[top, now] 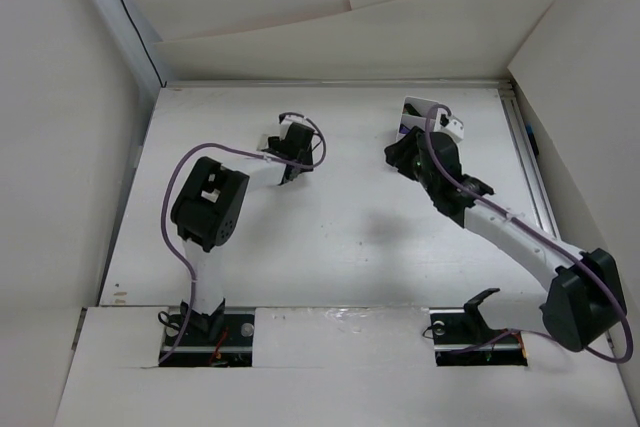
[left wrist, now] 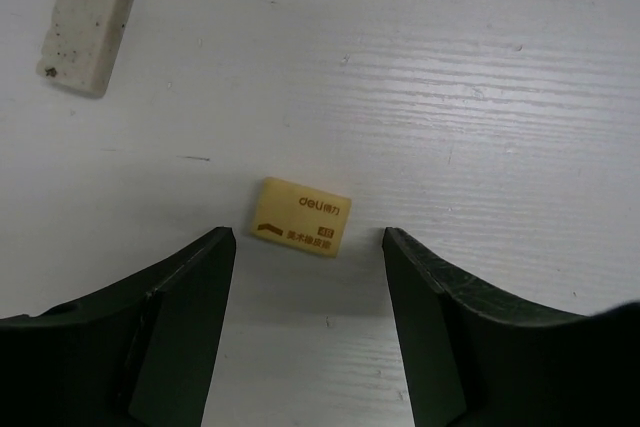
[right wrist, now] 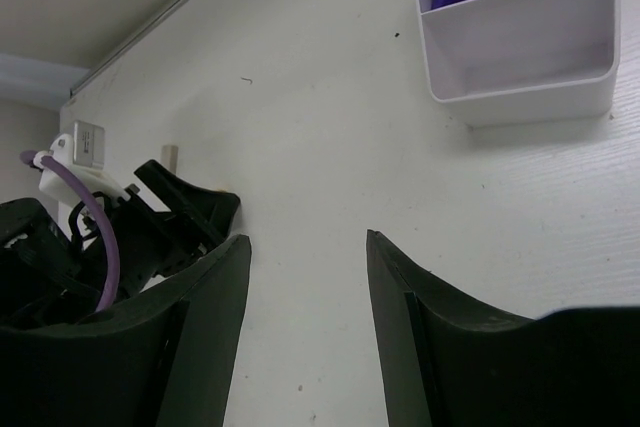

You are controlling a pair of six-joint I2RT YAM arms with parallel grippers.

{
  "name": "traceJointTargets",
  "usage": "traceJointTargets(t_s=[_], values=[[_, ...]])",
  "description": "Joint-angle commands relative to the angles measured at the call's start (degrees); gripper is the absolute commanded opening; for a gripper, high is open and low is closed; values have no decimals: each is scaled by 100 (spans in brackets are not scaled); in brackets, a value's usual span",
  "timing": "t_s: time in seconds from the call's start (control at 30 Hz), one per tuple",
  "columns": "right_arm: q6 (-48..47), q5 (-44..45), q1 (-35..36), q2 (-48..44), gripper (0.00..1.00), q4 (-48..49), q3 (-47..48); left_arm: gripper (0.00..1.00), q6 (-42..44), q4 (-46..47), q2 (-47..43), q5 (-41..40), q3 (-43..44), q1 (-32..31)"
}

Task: Sort the stationery into containers
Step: Pick up the stationery from the center of the board.

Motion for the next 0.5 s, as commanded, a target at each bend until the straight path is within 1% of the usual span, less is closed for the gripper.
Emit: traceJointTargets(t_s=[0.0, 0.07, 0.13, 0.17, 0.3, 0.33, 0.47], values=[[24, 13, -36, -215, 56, 274, -71, 57, 87, -124, 157, -125, 233, 78], [24, -39, -36, -216, 56, 274, -71, 56, 87, -185, 158, -125, 286, 78], [24, -40, -36, -216, 55, 274, -71, 51, 139, -125, 158, -125, 339, 78], [24, -40, -36, -216, 55, 274, -71, 44, 140, -124, 158, -125, 391, 78], [24, -31, -97, -268, 55, 274, -71, 30, 140, -194, 220, -125, 471, 78], [24, -92, -98, -268, 55, 274, -71, 25, 140, -194, 159, -125, 471, 78], [24, 48, -98, -330, 55, 274, -124, 21, 140, -10, -166, 112, 173, 25]])
